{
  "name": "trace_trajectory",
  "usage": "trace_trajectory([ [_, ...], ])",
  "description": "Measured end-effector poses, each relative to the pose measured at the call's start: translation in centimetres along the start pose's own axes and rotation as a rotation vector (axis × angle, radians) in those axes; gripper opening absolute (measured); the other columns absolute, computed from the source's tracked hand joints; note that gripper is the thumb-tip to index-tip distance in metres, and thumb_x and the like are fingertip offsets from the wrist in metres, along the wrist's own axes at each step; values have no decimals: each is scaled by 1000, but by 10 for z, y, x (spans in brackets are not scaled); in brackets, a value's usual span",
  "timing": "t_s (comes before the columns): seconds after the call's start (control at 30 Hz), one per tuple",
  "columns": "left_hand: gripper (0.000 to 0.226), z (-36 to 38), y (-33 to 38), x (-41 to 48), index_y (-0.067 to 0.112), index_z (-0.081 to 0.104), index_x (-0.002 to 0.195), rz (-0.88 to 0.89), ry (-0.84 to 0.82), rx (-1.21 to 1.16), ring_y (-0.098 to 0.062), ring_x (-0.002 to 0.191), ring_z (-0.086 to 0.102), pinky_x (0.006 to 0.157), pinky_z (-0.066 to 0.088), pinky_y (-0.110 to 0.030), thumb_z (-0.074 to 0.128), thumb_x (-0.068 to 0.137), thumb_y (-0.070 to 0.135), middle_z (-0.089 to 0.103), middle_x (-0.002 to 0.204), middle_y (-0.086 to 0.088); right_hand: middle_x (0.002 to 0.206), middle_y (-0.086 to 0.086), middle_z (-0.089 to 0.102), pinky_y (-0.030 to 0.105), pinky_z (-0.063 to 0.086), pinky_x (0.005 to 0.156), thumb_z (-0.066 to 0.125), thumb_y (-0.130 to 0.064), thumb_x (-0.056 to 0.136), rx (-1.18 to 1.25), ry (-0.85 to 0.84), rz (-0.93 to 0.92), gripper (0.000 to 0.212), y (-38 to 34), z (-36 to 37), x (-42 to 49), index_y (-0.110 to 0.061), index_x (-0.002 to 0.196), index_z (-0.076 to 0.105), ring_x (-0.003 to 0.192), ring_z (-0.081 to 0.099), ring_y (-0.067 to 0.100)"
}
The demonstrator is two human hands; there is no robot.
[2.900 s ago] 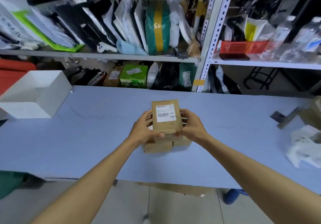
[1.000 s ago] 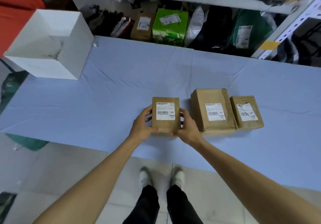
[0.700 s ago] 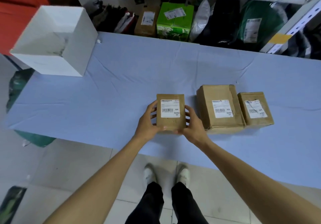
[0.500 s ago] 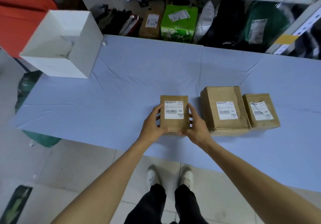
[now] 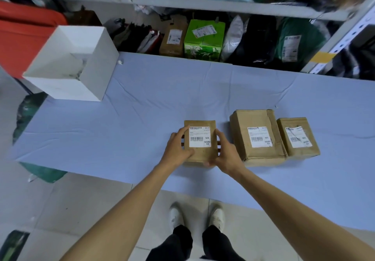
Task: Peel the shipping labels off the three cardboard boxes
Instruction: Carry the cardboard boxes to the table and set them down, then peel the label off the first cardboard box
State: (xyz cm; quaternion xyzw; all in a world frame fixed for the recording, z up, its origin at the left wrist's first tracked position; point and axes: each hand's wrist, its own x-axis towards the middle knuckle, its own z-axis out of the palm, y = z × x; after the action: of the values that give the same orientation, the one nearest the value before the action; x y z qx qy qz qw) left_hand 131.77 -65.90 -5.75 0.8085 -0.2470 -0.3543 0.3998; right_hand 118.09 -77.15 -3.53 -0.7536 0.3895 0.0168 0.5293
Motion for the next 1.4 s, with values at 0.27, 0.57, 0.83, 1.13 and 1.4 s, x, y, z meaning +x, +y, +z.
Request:
trace_trajectory([
  [0.27, 70, 0, 3, -1, 33, 41, 136, -2, 9, 0, -17, 110, 54, 88, 55, -36, 67, 78, 3, 43, 124, -1, 130, 6, 51, 39, 55, 86, 82, 5, 62, -18, -5, 14, 109, -1, -1, 2, -16, 149, 20, 108, 55, 22],
  [0.57, 72, -3, -1, -7, 35, 40, 135, -9, -12, -96, -17, 113, 54, 83, 55, -30, 65, 78, -2, 45, 129, 2, 127, 5, 52, 29, 53, 75, 83, 4, 61, -37, -3, 11, 106, -1, 0, 3, -19, 146, 23, 101, 53, 17],
  [0.83, 68, -6, 3, -5, 29, 42, 139, -1, -25, -77, -19, 115, 54, 90, 52, -29, 63, 82, 0, 45, 130, -4, 128, 5, 52, 32, 54, 74, 83, 2, 61, -41, 4, 19, 106, 2, 2, 5, -20, 146, 23, 103, 54, 19],
  [1.13, 50, -3, 8, -4, 30, 62, 115, -29, -66, -61, -21, 109, 55, 73, 50, -10, 64, 77, -2, 40, 123, -2, 126, 6, 53, 30, 54, 74, 84, 3, 61, -35, 12, 8, 103, 2, 3, 6, -18, 143, 26, 100, 55, 19],
  [1.4, 71, -5, 6, -9, 33, 36, 144, -36, -42, -66, -20, 116, 54, 95, 52, -37, 63, 85, 5, 42, 131, -3, 124, 3, 52, 32, 53, 79, 83, 4, 61, -20, 9, 15, 105, 2, 3, 5, -18, 145, 24, 104, 55, 20],
])
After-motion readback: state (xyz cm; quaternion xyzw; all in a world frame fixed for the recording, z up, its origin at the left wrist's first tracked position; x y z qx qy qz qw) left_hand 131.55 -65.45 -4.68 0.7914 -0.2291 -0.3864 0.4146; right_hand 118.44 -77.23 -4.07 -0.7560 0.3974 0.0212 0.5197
